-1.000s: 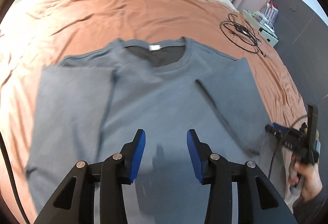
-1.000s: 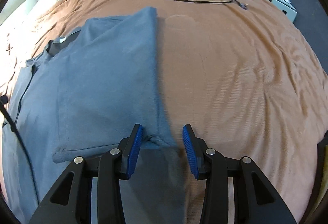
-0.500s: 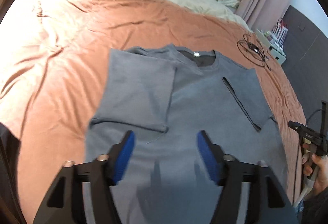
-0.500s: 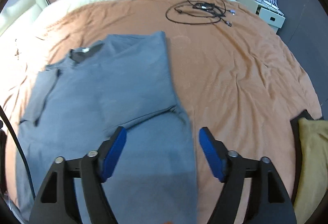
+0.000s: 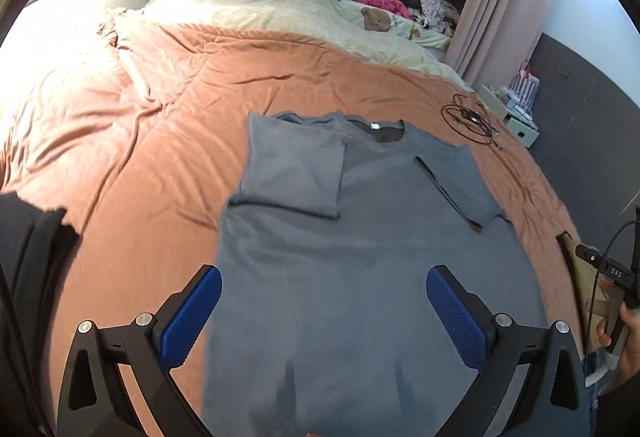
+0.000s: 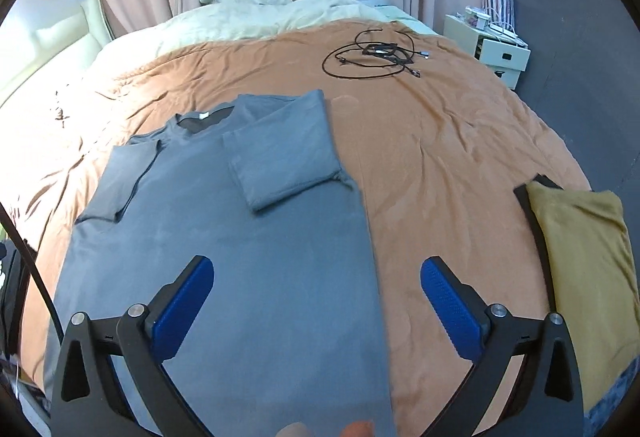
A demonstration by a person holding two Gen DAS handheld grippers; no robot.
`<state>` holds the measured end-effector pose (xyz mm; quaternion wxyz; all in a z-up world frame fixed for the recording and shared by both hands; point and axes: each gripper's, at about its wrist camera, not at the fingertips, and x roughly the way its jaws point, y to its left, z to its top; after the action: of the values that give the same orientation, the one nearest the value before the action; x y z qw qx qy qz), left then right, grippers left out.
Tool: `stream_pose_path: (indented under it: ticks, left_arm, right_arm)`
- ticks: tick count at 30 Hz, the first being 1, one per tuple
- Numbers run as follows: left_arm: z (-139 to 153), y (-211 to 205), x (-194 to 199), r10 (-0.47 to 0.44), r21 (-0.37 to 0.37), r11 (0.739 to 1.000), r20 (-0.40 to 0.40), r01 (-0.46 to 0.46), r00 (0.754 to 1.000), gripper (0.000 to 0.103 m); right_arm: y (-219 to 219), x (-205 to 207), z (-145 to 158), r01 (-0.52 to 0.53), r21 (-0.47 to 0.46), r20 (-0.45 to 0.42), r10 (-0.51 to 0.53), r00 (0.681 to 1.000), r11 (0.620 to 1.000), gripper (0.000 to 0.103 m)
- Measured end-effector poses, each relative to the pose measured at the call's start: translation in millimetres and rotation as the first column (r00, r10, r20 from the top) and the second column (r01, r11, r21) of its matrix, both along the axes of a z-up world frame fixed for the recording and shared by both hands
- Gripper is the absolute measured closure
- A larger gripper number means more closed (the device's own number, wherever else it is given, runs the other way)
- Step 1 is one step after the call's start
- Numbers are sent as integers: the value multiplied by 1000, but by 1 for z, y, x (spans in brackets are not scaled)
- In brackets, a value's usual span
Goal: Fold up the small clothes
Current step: 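Move both grippers down to the hem of the grey shirt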
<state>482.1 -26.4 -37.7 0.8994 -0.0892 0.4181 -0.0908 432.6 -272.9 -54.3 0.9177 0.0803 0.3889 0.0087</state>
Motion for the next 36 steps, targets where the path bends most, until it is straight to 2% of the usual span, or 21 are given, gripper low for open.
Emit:
stream_pose_path:
  ticks: [4,8,12,19,23,30,36]
  left_arm:
    - [-5,1,-37,-23,1,1000,4,23,1000,0]
    - [-9,8,-74,-27,-7,1000,43,28,999,0]
    - [-13,17,-109,-33,-17,999,45,34,998,0]
    - [-23,34,-167,-2,-34,999,53,4,999,0]
    - [-33,46,-190,29,-64,998,50,-26,998,5]
    - [-53,69,-223,84,-104,991,21,-82,996,21]
    - [-58,80,-250,122,-155,981,21,-118,992,24]
  right_arm:
    - [3,-41,-1,-13,-9,6,13,1000,1000,0]
    - [-2,-82,-5,-39,60,34,37,999,997,0]
    - [-8,-122,-13,-64,65,43,61,997,996,0]
    - [-23,-191,-25,-27,84,67,22,998,996,1]
    - [-27,-223,-33,-8,87,70,2,998,996,1]
    - [-43,-263,-40,29,116,94,-40,995,993,1]
    - [-57,-291,-38,79,157,108,-96,990,984,1]
